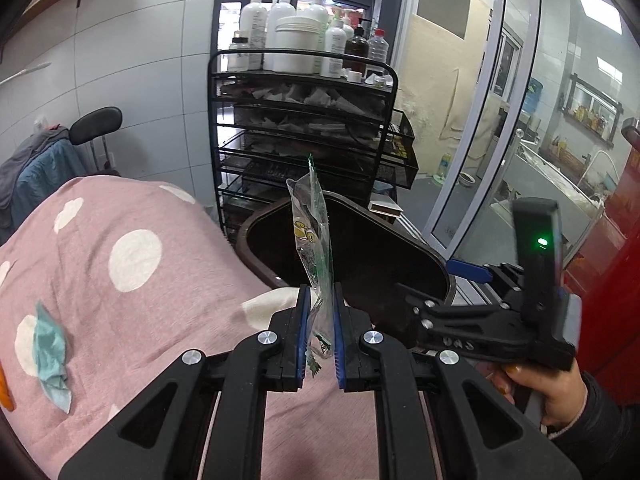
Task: Collect trash
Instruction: 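Open the right tool to drop the pink snack bag into the brown bin, then lower the clear wrapper into the brown bin and open the left tool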
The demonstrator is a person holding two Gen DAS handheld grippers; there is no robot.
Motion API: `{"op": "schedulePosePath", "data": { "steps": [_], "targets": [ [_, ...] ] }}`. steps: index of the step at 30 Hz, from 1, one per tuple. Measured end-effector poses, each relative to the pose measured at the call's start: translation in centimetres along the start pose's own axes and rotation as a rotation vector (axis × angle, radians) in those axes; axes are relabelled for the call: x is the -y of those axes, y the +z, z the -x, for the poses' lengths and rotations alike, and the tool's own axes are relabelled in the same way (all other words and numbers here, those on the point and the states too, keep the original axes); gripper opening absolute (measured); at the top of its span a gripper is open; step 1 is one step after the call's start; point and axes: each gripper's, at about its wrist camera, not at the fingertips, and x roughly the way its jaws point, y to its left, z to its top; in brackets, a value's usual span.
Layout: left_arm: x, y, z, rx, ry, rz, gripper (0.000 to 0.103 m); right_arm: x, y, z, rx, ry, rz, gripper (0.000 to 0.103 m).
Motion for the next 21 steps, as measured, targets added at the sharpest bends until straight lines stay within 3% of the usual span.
{"op": "schedulePosePath", "data": {
  "steps": [14, 21],
  "targets": [
    [1.8, 2.7, -7.3, -0.144, -0.128, 0.017, 0.011, 0.1, -1.8, 3.0, 0.041, 0.008, 0.001, 0.093],
    [2.9, 3.6, -10.5, -0.22, -0.125, 0.002, 0.011, 0.3, -2.6, 3.6, 0.039, 0.011, -0.009, 0.093]
  ]
}}
